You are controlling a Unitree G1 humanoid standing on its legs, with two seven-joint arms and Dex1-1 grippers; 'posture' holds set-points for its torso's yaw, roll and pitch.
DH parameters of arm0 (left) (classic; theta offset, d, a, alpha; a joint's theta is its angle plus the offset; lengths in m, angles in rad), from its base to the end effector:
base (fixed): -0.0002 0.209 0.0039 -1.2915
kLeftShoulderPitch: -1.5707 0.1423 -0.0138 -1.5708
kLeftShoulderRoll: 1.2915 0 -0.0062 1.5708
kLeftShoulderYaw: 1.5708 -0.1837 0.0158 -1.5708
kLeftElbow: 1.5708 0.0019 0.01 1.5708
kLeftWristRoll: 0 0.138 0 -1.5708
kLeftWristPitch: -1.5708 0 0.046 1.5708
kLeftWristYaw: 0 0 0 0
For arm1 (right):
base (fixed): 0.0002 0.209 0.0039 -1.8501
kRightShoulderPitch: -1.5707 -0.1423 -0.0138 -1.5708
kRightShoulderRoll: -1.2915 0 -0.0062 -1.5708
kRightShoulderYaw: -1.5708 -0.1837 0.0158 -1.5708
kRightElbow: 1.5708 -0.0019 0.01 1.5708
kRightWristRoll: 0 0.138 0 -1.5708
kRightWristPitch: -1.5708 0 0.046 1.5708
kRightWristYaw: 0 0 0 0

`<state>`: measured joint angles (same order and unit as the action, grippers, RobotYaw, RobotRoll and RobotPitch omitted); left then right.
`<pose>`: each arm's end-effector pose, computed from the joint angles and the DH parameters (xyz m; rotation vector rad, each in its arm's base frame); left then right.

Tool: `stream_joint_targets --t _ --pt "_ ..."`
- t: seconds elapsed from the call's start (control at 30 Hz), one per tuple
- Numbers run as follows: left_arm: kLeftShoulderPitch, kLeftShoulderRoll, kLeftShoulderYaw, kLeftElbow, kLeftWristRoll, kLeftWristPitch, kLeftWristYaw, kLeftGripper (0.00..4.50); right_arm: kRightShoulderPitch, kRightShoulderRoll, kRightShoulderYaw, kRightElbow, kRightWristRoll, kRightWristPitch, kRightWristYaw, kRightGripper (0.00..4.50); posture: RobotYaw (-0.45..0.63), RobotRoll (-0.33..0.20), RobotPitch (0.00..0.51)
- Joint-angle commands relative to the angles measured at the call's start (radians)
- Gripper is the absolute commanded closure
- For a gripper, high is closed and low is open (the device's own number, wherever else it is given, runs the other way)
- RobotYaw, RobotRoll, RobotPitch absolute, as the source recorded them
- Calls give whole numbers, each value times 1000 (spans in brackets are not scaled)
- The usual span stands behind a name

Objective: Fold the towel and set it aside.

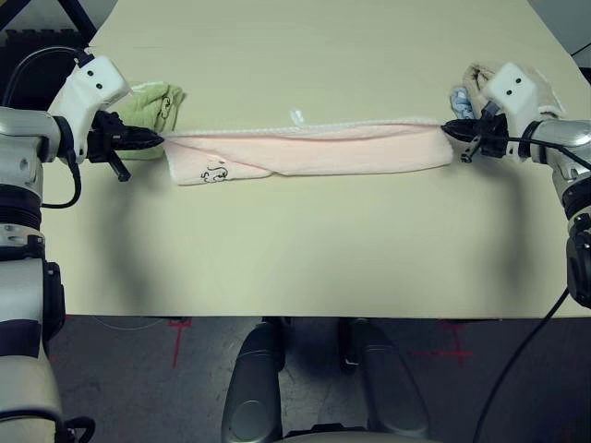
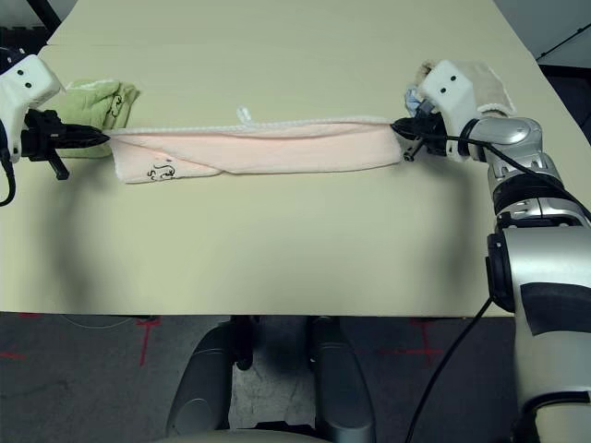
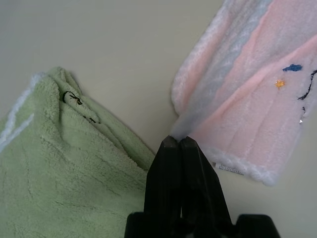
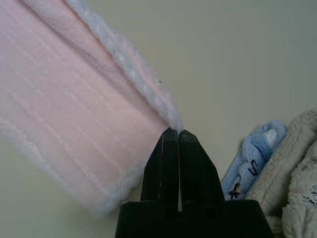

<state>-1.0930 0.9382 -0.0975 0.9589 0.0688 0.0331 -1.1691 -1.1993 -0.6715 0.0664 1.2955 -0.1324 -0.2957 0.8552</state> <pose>0.3084 0.3441 0.2745 0.6977 0.3144 -0.5902 0.3492 -0.2867 0.2275 -0.6739 0.0844 0.5510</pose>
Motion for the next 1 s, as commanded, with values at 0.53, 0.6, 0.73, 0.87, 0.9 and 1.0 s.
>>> stream_joint_targets --t 0.53,0.6,0.73,0.87,0.9,1.0 --pt "-39 -14 20 75 35 -66 107 1611 8 30 -105 25 30 92 -77 1587 -28 0 247" --pt "-36 -5 34 65 23 -68 102 790 6 37 -150 23 70 94 -68 793 -28 0 247" --pt "-20 4 78 4 -28 -37 45 6 1 51 -264 12 184 80 46 22 -26 0 244" --pt "23 -4 137 -118 -133 60 -69 6 -6 58 -330 5 264 123 191 22 -24 0 243" --pt "41 -6 154 -159 -166 87 -98 6 -5 56 -337 4 275 139 225 22 -23 0 242" --pt "128 -38 232 -338 -322 261 -147 6 0 54 -360 -1 321 240 374 22 -23 0 242"
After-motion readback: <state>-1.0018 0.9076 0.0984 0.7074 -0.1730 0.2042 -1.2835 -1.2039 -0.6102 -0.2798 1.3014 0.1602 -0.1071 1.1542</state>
